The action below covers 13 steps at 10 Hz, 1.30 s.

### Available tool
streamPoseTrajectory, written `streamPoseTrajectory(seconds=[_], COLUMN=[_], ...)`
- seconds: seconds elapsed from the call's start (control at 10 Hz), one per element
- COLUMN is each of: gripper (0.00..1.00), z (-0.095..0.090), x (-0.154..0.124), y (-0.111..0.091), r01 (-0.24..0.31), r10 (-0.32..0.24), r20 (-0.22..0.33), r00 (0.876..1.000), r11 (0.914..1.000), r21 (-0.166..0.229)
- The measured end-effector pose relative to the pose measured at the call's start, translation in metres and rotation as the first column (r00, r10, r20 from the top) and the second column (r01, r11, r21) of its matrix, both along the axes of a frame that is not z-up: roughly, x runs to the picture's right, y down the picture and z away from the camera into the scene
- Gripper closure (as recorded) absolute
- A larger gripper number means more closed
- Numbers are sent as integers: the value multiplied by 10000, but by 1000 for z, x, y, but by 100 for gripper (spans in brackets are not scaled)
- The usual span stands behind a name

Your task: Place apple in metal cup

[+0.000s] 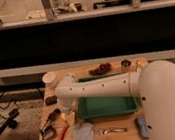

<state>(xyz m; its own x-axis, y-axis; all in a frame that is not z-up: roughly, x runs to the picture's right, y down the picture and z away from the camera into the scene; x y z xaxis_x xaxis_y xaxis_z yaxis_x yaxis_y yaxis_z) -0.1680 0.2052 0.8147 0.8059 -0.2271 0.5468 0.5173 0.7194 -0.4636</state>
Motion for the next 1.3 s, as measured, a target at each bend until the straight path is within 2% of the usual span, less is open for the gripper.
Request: streamPoseTrajectory(seconds=[0.1,0.4,1.0,1.3], gripper=[22,45,47,47], z=[1,4,5,-7], x=[1,7,10,13], y=[1,2,2,-16], r01=[-25,-99,-200,-751], r10=[25,99,201,757], r20=[16,15,49,282], r00=[10000,9999,9998,9967], r11=[10000,9999,9995,9969], r21=[-39,-125,-226,-225])
